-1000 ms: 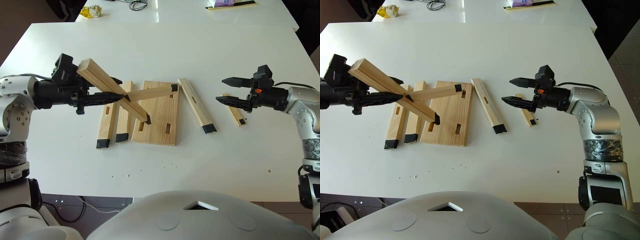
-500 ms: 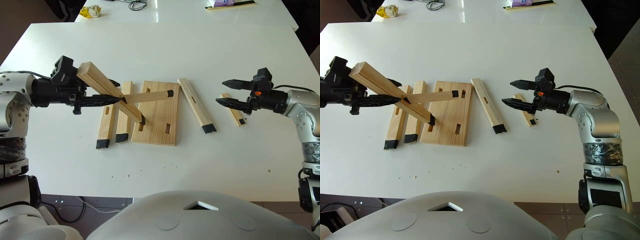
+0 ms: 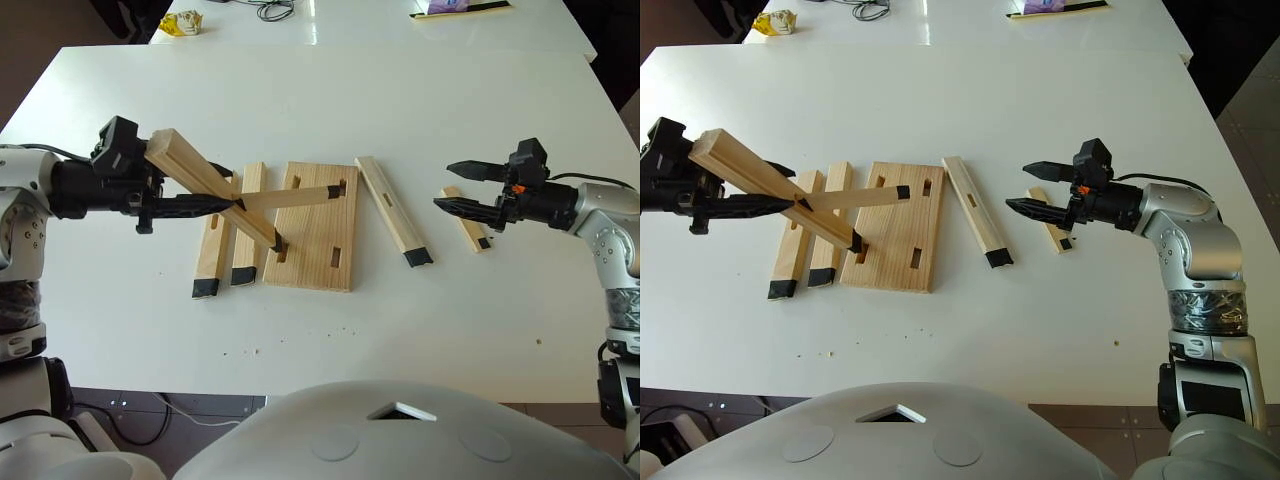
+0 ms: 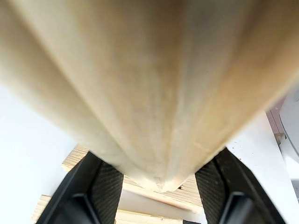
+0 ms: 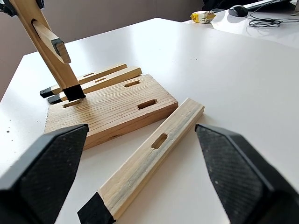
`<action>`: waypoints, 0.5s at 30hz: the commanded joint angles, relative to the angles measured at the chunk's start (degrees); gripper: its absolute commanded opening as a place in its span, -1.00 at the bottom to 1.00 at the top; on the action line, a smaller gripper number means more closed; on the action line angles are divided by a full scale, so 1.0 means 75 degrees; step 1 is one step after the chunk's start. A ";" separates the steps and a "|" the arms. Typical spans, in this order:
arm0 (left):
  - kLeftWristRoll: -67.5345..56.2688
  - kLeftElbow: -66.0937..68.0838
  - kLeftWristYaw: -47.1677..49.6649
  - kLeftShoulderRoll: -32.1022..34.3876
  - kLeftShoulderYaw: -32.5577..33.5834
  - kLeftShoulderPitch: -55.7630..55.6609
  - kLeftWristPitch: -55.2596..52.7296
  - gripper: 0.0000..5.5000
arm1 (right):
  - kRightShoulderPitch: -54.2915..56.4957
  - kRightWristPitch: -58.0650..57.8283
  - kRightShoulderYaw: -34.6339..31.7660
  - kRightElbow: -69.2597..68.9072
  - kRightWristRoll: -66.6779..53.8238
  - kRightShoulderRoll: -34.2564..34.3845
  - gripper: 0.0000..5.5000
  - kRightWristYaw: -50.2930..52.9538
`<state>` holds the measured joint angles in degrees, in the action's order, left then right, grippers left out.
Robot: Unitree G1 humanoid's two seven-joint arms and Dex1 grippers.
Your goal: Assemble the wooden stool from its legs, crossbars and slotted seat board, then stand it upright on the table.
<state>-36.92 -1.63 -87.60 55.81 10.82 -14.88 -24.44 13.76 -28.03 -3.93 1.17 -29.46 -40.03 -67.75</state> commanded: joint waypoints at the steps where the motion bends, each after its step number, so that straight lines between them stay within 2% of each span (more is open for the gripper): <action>1: -0.0114 -0.0193 0.0003 -0.0014 -0.0010 0.0063 -0.0117 -0.25 | 0.0024 -0.0044 -0.0014 -0.0042 -0.0057 -0.0004 0.53 0.0024; 15: 0.0063 -0.0246 -0.0228 0.0118 -0.0167 0.0431 0.0064 -0.25 | 0.0022 -0.0086 0.0035 -0.0082 -0.0064 0.0007 0.53 0.0007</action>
<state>-37.61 -3.67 -87.98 55.80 11.16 -12.85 -23.69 13.81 -28.12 -3.88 1.15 -29.46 -40.02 -67.78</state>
